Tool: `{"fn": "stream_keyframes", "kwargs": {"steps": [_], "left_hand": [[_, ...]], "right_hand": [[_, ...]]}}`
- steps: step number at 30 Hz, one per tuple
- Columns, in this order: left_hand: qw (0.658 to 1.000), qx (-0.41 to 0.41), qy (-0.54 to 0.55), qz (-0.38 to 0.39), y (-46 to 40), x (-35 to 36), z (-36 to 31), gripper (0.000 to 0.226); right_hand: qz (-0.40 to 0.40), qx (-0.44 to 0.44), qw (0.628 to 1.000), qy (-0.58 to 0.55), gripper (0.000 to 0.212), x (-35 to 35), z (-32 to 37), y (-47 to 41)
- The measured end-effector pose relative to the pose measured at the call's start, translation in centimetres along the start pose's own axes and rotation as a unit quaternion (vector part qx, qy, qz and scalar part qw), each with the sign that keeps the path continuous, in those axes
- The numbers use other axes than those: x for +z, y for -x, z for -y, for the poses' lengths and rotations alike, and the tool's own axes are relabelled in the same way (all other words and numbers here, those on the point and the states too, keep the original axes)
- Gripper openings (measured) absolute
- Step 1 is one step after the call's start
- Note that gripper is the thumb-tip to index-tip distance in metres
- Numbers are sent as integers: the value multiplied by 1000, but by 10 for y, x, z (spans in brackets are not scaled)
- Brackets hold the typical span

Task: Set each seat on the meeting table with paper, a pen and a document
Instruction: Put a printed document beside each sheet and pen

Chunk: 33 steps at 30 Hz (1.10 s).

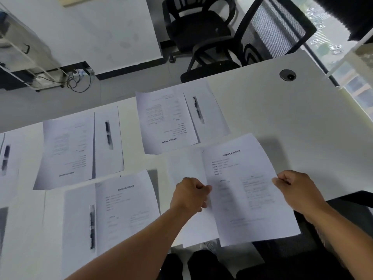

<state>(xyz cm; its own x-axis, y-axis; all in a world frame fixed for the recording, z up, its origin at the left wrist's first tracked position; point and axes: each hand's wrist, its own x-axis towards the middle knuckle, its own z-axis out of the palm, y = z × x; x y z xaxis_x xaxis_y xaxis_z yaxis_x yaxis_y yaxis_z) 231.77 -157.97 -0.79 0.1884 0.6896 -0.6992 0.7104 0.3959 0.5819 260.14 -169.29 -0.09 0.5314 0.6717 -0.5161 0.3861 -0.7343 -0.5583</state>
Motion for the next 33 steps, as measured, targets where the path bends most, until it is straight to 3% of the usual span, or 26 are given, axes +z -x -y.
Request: {"fn": "stream_keyframes", "kwargs": {"steps": [12, 22, 27, 33], "left_hand": [[972, 61, -211, -85, 1, -33, 49, 21], [927, 157, -328, -96, 3, -24, 71, 46], [911, 170, -364, -94, 6, -25, 75, 53], [917, 154, -356, -95, 14, -27, 85, 56]], "right_hand": [[4, 0, 999, 34, 23, -3, -13, -52], [6, -4, 997, 76, 17, -5, -14, -58], [12, -1, 997, 83, 13, -4, -11, -56], [13, -3, 997, 78, 10, -3, -10, -52]]}}
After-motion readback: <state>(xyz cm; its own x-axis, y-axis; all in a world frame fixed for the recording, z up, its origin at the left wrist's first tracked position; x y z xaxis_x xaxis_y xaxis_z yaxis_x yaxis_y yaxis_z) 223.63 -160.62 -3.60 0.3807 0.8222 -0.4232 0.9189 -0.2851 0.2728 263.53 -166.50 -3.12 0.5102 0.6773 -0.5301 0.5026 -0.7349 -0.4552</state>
